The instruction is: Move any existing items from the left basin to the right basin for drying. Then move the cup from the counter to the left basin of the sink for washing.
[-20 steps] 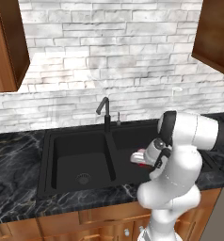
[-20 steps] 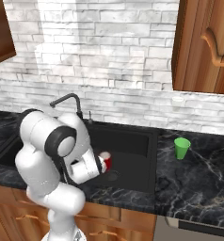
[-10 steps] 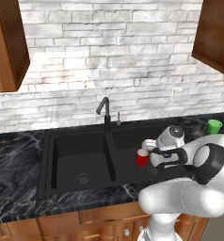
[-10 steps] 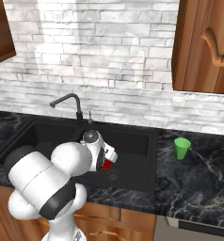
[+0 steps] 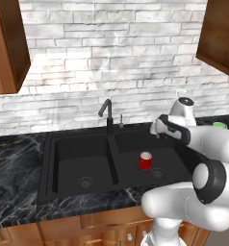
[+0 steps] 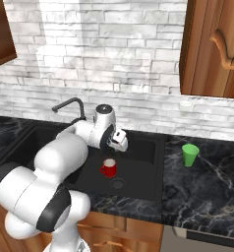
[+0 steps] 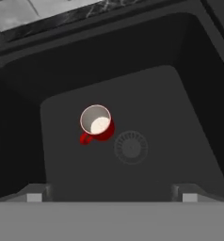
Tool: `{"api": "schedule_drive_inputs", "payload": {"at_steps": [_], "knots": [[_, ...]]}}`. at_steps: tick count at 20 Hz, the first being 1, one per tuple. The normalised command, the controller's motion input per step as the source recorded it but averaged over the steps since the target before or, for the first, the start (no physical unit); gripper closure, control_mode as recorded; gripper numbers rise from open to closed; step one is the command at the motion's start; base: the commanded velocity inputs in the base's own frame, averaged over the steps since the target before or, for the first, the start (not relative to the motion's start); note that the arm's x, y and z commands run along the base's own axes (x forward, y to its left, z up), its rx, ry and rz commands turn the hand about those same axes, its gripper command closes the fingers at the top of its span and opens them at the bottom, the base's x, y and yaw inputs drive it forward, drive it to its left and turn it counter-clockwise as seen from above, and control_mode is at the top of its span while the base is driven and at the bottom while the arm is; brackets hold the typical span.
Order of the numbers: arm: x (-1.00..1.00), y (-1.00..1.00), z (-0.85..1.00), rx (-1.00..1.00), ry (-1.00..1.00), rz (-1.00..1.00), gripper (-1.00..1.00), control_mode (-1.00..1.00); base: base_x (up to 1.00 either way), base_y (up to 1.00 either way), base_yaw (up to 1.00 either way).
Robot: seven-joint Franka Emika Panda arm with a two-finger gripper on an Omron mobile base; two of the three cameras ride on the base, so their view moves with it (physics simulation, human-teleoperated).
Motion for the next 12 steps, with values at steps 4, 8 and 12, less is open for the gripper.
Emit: {"api": "schedule_drive_inputs", "payload": {"at_steps": [4,8,12], "knots": [[-0.02,-0.02,0.46,-0.01,0.25,-0.04,-1.0,-1.0,0.0,0.0,0.0],[-0.18,-0.12,0.43,0.0,0.2,-0.03,-1.0,-1.0,0.0,0.0,0.0],[-0.29,-0.24,0.42,0.0,0.13,0.0,-1.0,-1.0,0.0,0.0,0.0]]}}
